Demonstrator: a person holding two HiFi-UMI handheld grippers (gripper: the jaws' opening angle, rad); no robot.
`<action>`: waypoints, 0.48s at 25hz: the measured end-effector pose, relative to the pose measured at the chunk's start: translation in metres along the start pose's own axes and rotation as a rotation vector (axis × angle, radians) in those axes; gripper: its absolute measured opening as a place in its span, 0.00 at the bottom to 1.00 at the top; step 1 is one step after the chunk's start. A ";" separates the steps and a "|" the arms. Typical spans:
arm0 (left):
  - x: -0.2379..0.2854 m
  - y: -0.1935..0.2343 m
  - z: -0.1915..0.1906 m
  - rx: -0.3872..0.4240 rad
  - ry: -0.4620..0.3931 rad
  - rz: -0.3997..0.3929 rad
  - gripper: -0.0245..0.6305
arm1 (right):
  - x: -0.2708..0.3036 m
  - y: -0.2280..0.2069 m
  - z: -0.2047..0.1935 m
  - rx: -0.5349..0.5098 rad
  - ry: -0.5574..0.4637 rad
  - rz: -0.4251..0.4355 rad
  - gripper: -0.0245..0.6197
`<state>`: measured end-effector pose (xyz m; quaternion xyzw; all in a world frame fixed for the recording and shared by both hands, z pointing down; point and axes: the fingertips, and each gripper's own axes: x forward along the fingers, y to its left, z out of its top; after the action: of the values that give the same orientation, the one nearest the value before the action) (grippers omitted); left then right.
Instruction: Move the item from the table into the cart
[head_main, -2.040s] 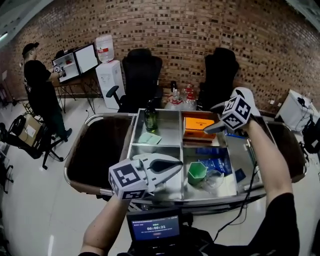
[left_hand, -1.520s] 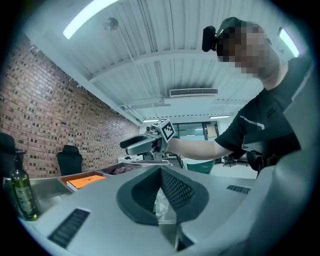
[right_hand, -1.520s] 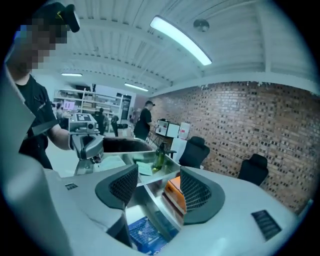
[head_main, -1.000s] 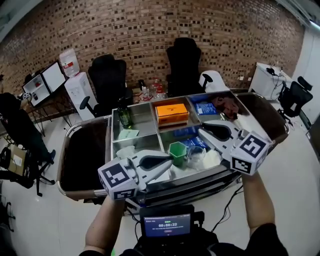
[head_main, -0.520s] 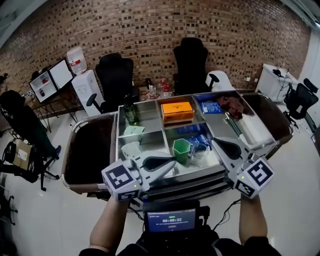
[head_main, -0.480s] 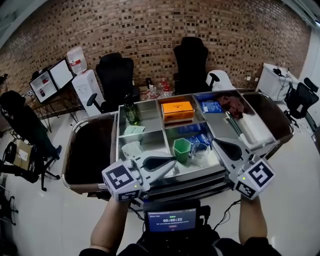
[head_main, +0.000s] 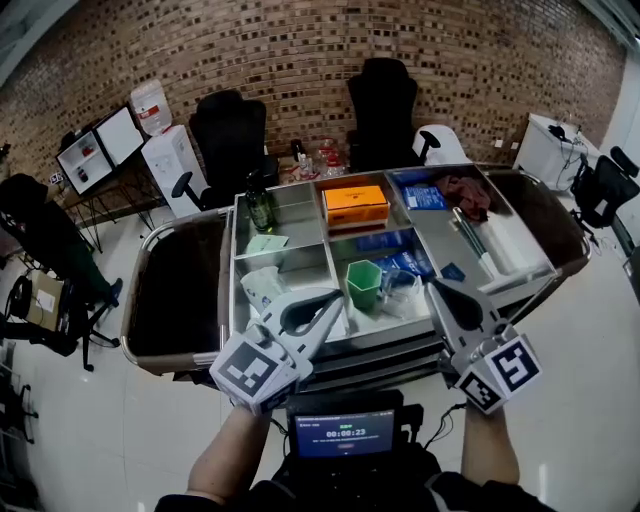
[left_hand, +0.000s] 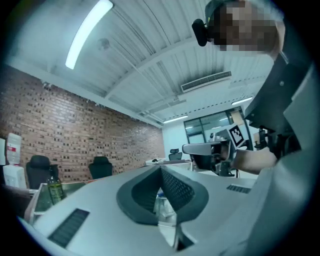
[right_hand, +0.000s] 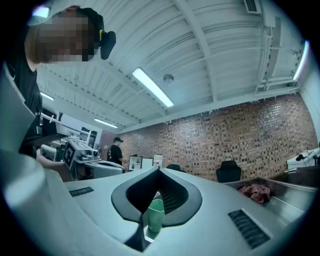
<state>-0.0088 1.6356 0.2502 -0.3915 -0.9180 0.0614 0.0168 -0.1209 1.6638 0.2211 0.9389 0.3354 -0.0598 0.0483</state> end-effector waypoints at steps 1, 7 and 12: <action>0.000 0.001 0.001 -0.017 -0.019 0.037 0.05 | -0.002 0.000 -0.001 -0.006 0.002 -0.007 0.05; -0.023 0.017 0.007 -0.044 -0.082 0.238 0.05 | -0.006 0.009 -0.005 -0.013 -0.010 -0.044 0.05; -0.037 0.027 0.010 -0.035 -0.113 0.370 0.05 | -0.018 0.002 -0.009 -0.010 -0.032 -0.086 0.05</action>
<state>0.0355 1.6266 0.2376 -0.5498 -0.8307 0.0693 -0.0530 -0.1326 1.6522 0.2322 0.9223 0.3750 -0.0752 0.0560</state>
